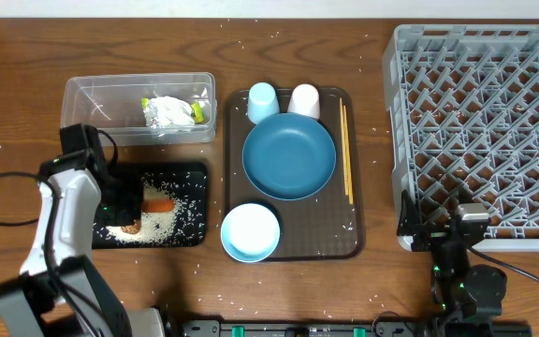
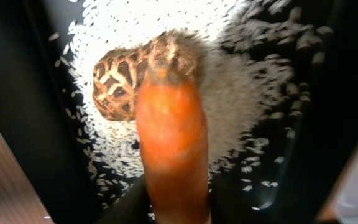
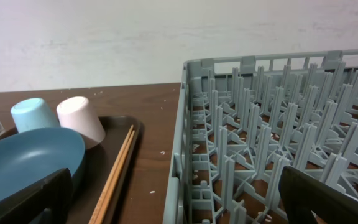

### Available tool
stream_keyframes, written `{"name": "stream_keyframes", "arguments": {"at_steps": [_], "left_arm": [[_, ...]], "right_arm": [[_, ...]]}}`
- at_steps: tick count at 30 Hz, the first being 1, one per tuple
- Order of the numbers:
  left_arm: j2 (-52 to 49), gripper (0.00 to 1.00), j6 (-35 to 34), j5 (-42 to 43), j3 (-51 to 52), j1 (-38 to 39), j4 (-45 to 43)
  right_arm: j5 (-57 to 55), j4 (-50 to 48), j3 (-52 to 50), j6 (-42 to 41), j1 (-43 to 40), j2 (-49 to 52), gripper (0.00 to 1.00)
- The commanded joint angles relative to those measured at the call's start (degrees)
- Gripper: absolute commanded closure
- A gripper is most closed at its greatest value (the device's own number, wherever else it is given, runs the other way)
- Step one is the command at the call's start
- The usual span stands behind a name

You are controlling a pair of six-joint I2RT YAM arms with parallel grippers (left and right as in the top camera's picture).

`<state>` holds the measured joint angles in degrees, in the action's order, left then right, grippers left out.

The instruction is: Sort waste into correct bins and load items into the dishwasher rack

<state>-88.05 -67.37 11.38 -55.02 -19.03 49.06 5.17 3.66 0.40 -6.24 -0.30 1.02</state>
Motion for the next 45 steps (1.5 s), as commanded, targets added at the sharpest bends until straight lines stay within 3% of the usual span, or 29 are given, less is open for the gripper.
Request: {"name": "stream_keyframes", "arguments": {"at_steps": [1,3,11,20,29,32,38,45], "left_arm": [[-2.1,0.62,1.0,1.2,0.4,-0.2,0.7],[-2.7,0.54,1.2,1.1,0.4,-0.2,1.0],[-2.8,0.44,2.7,1.5,0.4,-0.2,1.0],[0.1,0.4,16.7,15.0,0.3,-0.2,1.1],[16.1,0.33,26.4,17.0,0.3,-0.1,5.0],[23.5,0.23,26.7,16.9,0.3,0.5,5.8],[34.3,0.11,26.9,16.9,0.4,7.5,6.1],[34.8,0.0,31.2,16.9,0.4,23.4,5.0]], "right_arm": [[-0.2,0.2,-0.1,0.7,-0.3,-0.1,0.01],[-0.2,0.2,-0.1,0.7,-0.3,-0.1,0.01],[-0.2,0.2,-0.1,0.7,-0.3,-0.1,0.01],[-0.2,0.2,-0.1,0.7,-0.3,-0.1,0.01],[-0.2,0.2,-0.1,0.7,-0.3,-0.1,0.01],[-0.2,0.2,-0.1,0.7,-0.3,-0.1,0.01],[-0.2,0.2,-0.1,0.7,-0.3,-0.1,0.01],[-0.2,0.2,-0.1,0.7,-0.3,-0.1,0.01]]}}
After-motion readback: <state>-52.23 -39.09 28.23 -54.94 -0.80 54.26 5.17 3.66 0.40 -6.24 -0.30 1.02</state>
